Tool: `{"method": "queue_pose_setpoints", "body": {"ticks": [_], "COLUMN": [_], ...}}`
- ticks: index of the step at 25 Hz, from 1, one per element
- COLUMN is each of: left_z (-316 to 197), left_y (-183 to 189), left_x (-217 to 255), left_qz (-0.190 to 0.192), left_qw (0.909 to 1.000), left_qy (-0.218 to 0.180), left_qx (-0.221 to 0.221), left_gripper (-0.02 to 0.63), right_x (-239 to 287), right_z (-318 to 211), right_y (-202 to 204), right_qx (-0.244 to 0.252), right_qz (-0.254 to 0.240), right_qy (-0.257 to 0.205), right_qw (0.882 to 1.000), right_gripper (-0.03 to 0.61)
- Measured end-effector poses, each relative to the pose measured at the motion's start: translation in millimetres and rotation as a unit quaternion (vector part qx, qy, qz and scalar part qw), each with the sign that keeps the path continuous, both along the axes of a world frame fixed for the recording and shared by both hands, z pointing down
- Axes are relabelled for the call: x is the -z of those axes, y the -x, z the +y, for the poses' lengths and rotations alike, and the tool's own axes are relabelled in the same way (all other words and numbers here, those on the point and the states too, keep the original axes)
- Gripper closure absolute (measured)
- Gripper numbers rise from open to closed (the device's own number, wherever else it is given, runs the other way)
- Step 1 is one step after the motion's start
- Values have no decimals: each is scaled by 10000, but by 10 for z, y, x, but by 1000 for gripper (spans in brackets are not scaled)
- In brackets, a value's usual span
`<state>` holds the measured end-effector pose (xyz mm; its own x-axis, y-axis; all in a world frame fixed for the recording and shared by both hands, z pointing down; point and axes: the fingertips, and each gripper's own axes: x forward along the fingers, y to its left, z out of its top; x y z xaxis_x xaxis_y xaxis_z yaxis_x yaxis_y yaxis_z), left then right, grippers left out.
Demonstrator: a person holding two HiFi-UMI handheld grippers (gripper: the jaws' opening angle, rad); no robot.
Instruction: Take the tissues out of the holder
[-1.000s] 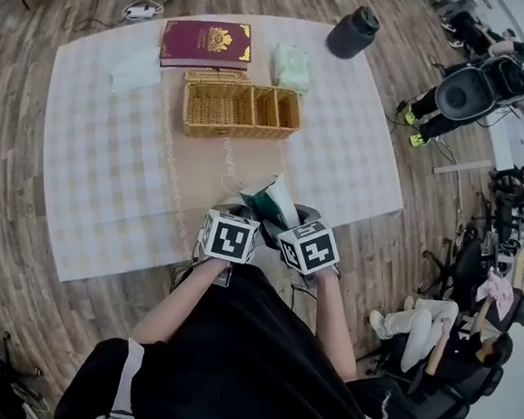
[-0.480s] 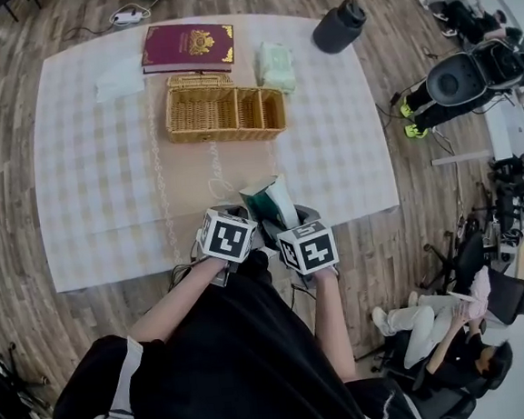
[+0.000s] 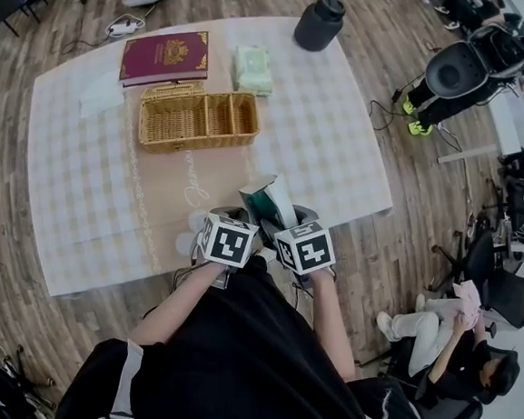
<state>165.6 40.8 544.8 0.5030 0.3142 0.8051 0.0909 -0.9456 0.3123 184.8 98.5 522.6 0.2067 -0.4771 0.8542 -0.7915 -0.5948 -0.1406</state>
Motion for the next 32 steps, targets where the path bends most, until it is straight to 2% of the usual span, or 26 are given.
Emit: {"method": "queue_pose_setpoints", "body": {"ticks": [6, 10, 17, 22, 28, 32], "left_z": [443, 810, 1162, 1689, 1612, 1746], "left_y": [-272, -511, -1333, -1300, -1843, -1691], "left_x": [-20, 4, 120, 50, 62, -29], "left_qz": [-100, 12, -88, 29, -202, -217], "left_qw": [9999, 9997, 9998, 9997, 9993, 9992], "left_qy": [-19, -217, -43, -181, -95, -159], "left_qx": [8, -107, -185, -175, -303, -302], "left_gripper": [604, 604, 604, 604, 604, 604], "right_x": [9, 12, 115, 51, 101, 17], "right_z": [482, 880, 1231, 1811, 1769, 1967], "right_y": [-302, -555, -1318, -1285, -1802, -1684], "right_qx": [-243, -467, -722, -870, -1144, -1258], "right_qz": [16, 37, -178, -112, -378, -369], "right_qy": [-112, -246, -189, -290, -291, -373], "right_qw": [9996, 9986, 9970, 9957, 9923, 9907], "right_gripper": [336, 336, 336, 336, 336, 336]}}
